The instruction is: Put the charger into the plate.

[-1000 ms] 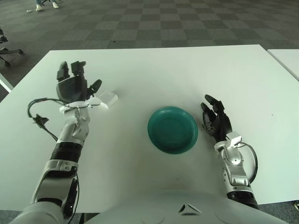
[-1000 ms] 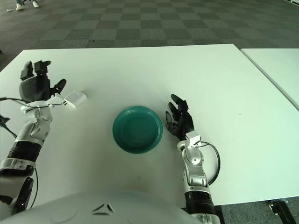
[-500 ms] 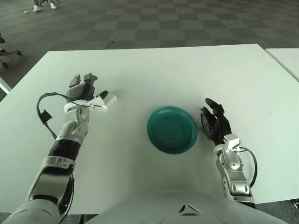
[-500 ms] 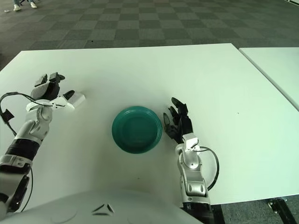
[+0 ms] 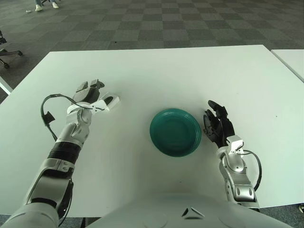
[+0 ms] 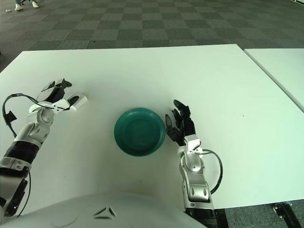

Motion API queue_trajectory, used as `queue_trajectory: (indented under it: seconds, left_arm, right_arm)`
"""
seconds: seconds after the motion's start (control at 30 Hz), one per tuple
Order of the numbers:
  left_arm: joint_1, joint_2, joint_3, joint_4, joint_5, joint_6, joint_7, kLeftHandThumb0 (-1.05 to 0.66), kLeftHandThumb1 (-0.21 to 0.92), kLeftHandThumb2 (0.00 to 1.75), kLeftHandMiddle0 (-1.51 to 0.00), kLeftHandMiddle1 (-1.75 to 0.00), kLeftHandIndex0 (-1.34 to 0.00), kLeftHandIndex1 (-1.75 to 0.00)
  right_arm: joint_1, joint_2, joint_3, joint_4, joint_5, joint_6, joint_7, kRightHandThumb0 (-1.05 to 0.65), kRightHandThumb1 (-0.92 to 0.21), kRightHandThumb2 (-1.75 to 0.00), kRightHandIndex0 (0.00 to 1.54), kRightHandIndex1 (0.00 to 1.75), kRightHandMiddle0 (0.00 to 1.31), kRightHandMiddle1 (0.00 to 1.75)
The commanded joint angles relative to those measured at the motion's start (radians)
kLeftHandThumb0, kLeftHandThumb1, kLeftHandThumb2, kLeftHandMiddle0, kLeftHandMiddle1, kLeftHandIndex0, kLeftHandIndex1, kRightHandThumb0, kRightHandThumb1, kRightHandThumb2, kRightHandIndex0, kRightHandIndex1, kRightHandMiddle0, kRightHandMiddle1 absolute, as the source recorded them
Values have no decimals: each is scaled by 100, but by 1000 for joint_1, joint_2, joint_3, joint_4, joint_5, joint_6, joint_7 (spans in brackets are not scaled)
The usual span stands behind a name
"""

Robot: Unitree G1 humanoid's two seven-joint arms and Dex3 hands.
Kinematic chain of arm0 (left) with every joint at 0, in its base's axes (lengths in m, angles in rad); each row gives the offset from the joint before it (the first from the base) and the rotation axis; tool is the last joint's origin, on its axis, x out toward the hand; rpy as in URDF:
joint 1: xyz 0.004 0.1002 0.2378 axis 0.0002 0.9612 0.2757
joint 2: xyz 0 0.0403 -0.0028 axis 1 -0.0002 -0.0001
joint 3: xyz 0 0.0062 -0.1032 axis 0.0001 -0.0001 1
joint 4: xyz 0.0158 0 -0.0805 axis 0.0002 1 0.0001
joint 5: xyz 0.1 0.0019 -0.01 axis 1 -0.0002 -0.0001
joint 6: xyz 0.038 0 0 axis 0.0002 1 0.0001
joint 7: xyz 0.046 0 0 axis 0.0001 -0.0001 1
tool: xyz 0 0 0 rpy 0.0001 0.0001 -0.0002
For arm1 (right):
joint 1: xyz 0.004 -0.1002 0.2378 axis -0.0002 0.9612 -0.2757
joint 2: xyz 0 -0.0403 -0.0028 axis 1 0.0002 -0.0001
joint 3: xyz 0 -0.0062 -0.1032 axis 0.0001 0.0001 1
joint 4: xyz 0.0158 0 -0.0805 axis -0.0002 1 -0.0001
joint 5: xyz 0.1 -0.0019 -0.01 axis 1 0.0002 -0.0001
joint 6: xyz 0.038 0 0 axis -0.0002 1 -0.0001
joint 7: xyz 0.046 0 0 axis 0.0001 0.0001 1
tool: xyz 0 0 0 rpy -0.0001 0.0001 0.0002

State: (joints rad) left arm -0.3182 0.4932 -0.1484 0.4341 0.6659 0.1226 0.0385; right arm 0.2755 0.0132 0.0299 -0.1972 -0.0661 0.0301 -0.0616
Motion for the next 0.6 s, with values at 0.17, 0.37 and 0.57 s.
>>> queue_trajectory:
  seconds: [0.17, 0.37, 0.57]
  left_arm:
    - [-9, 18, -16, 23, -48, -33, -39, -105, 92, 71, -11, -1, -1, -100]
    - [-5, 16, -13, 20, -96, -53, -85, -105, 92, 67, -12, -2, 0, -98]
    - [-12, 5, -19, 52, -132, -77, -108, -105, 92, 60, -14, -2, -2, -100]
  right_arm:
    - [17, -1, 4, 5, -7, 29, 0, -65, -92, -60, 29, 1, 0, 62]
    - [17, -1, 4, 5, -7, 29, 0, -65, -92, -60, 29, 1, 0, 62]
    - [20, 0, 6, 1, -7, 29, -1, -65, -92, -60, 29, 1, 0, 62]
